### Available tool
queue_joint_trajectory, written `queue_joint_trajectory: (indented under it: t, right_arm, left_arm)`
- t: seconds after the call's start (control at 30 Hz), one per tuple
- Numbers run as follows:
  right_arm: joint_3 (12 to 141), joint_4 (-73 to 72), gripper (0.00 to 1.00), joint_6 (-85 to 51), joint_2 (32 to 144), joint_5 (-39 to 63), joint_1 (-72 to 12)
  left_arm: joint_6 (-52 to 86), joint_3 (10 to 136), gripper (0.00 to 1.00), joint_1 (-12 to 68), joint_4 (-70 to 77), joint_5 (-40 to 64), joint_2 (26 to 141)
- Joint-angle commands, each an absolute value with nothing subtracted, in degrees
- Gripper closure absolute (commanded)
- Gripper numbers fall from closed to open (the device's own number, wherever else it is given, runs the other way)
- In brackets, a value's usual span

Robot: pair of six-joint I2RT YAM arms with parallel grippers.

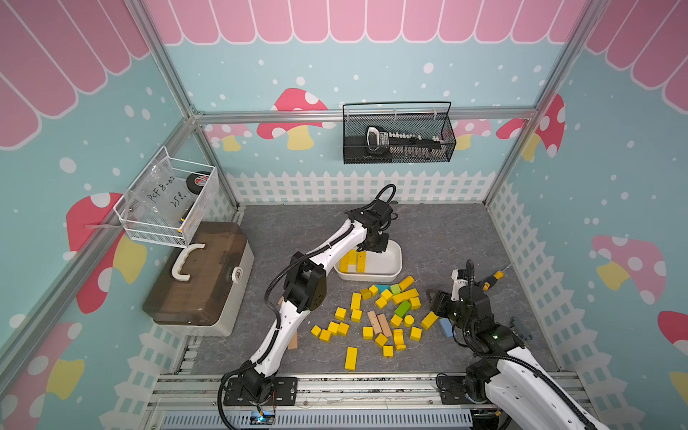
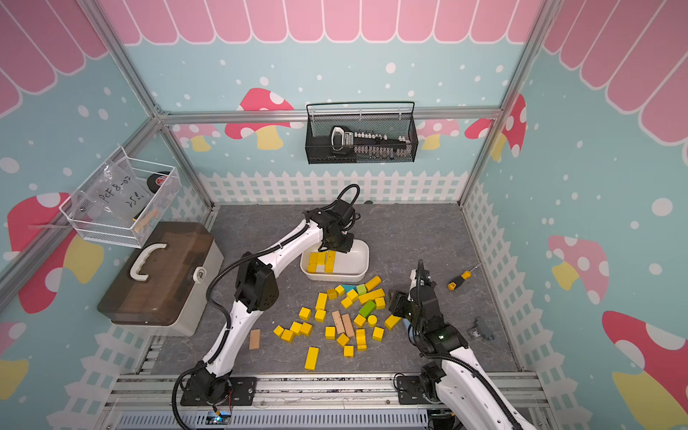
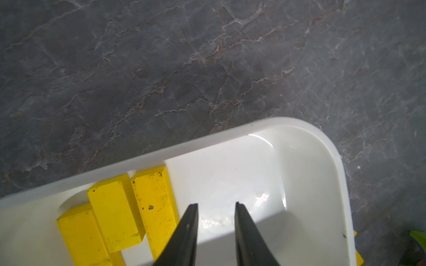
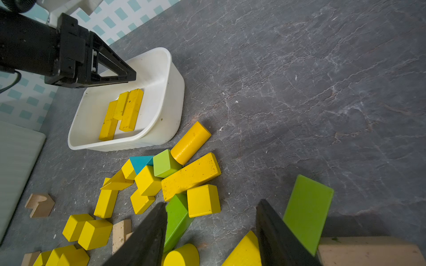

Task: Pick out the yellow building blocks
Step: Place the building block in the storage box.

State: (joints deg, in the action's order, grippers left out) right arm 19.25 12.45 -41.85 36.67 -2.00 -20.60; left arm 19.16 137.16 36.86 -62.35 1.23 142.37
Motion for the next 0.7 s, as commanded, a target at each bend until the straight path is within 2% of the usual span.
queue_joint_trajectory:
  t: [0.0, 0.67]
  right_arm:
    - [18.3, 11.9, 0.39, -41.9, 36.0, -1.9, -20.2]
    - [18.0, 12.0, 0.38, -42.0, 35.1, -1.6, -19.9]
  left_arm:
    - [19.7, 136.4, 0.76, 36.6, -63.2, 2.8, 142.8]
    - [19.1, 132.6, 0.72, 33.9, -63.0, 2.6, 145.2]
